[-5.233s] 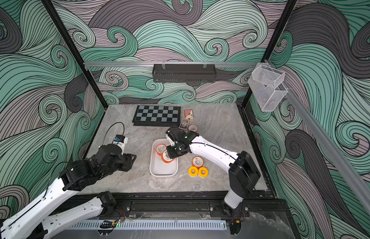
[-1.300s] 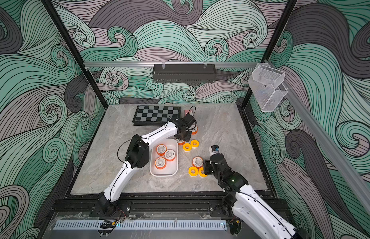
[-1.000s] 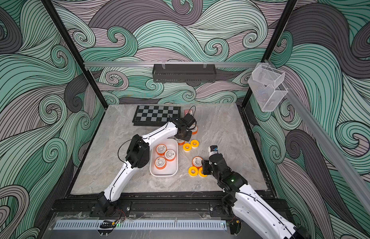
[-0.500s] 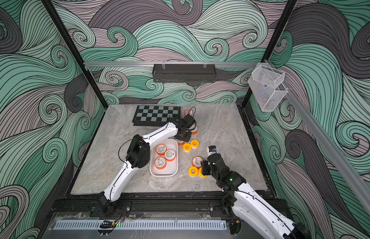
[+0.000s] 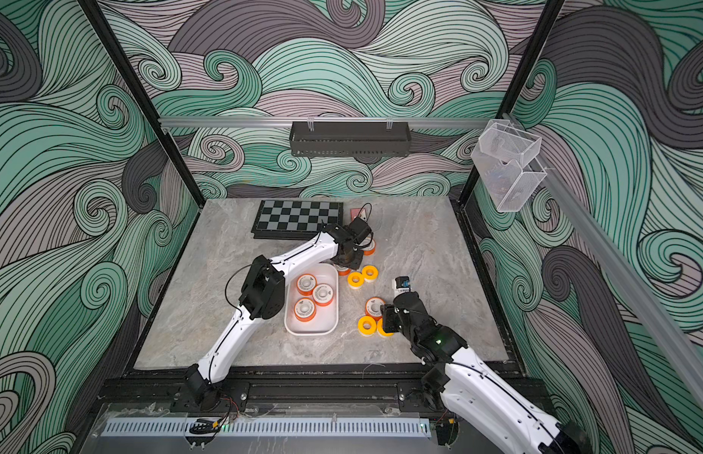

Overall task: Put the sealing tape into the storage box
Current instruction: Pick up the sealing tape at the center of the board.

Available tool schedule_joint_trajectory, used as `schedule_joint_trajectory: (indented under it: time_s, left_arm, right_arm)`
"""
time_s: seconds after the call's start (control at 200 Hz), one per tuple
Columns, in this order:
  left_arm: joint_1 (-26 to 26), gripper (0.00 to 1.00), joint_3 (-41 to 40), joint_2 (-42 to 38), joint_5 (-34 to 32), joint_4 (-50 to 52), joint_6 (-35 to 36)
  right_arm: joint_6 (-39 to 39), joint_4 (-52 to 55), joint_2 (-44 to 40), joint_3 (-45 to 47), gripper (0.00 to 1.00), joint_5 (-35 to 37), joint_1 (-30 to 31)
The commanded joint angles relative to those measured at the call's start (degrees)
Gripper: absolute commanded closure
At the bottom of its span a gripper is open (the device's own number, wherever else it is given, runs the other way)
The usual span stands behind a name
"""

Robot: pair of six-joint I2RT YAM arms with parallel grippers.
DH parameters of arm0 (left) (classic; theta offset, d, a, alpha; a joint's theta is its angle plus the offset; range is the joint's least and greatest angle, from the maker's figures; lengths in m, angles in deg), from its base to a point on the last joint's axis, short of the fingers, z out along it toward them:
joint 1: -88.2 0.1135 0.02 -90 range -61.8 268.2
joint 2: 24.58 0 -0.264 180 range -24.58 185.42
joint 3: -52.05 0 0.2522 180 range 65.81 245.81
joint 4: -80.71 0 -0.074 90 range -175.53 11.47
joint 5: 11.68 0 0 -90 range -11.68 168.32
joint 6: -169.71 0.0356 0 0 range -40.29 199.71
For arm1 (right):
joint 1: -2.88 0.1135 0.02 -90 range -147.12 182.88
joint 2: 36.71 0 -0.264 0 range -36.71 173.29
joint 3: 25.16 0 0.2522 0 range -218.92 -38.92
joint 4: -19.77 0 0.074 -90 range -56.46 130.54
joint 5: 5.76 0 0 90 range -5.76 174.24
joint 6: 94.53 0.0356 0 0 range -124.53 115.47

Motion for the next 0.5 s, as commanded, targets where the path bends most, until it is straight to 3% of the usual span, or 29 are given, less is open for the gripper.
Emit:
schedule_joint_trajectory:
  time_s: [0.0,0.495]
  left_arm:
    - [0.5,0.56,0.0,2.0,0.0,3.9,-0.6]
    - [0.1,0.57,-0.2,1.1,1.7,6.2,-0.9]
  right_arm:
    - [-0.5,-0.7,0.0,0.1,0.58,1.0,0.5]
    - [-0.5,-0.6,-0.7,0.2,0.57,1.6,1.4]
